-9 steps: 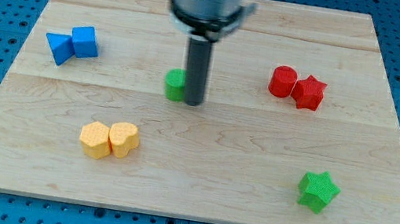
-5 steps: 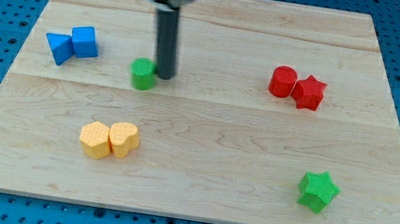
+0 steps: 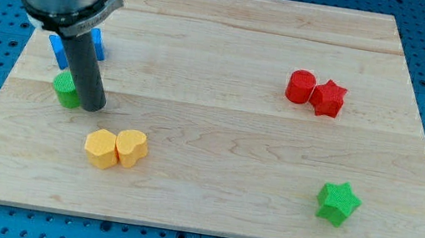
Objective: Move the green circle closer to the blue cube
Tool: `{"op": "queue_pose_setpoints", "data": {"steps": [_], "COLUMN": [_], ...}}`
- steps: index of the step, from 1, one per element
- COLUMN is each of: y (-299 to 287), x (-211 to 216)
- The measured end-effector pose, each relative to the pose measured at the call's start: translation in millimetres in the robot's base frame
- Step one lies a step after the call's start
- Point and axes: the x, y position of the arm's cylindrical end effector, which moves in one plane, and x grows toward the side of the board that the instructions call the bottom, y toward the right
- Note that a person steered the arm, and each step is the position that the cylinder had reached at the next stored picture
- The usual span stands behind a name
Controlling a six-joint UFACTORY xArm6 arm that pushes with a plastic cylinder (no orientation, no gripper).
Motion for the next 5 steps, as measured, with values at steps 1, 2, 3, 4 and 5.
{"op": "queue_pose_setpoints", "data": {"steps": [1, 2, 3, 4, 5], "y": [-37, -53, -41, -28, -26], "x": [10, 9, 0, -4, -20]}}
